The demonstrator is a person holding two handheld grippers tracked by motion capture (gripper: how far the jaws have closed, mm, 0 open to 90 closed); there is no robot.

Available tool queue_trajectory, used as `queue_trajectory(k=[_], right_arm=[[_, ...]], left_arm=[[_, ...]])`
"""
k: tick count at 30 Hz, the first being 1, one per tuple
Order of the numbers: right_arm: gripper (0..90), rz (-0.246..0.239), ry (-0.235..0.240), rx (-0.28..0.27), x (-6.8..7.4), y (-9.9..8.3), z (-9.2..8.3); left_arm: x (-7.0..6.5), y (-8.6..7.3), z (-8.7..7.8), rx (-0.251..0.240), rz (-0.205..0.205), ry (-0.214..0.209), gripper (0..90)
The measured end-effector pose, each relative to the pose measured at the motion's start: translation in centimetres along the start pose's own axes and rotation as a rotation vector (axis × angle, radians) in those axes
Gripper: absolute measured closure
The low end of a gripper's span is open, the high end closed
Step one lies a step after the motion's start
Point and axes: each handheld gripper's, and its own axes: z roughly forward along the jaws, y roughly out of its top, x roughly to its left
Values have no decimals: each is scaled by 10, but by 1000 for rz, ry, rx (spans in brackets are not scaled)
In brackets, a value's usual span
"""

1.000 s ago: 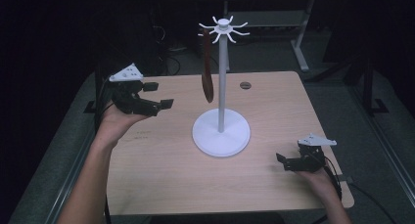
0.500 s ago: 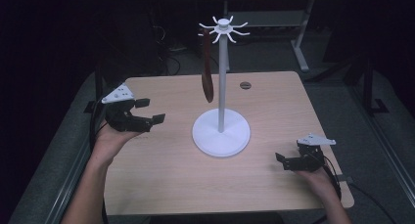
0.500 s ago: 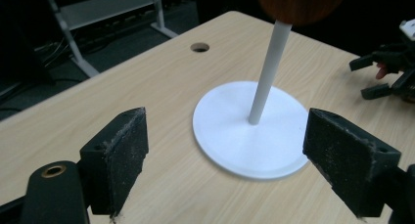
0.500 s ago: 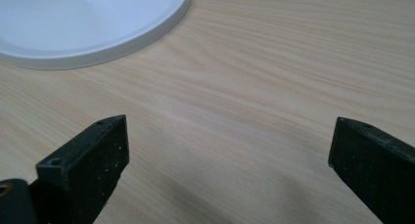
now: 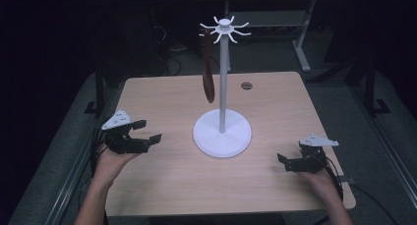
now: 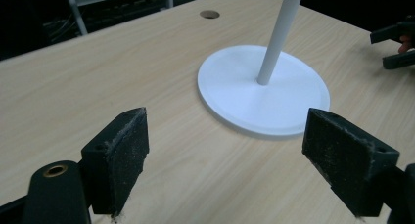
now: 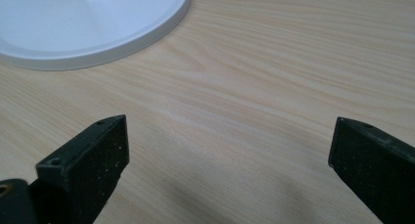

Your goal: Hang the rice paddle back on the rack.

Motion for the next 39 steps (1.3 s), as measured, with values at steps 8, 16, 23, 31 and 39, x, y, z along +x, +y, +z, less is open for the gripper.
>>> queue_trajectory(k=[8, 16, 23, 31, 39], right_arm=[[12, -2, -13, 2, 0, 0, 1], [12, 7, -16, 3, 0, -1, 1], [12, 0, -14, 2, 1, -1, 3], [12, -12, -8, 11, 3, -1, 5], [12, -11, -10, 11, 3, 0, 5]], left_arm=[[2, -29, 5, 5, -22, 7, 168], [4, -56, 11, 10, -36, 29, 168], [11, -74, 12, 10, -65, 49, 168], [13, -83, 20, 51, -50, 40, 167], [15, -88, 25, 101, -73, 34, 167]])
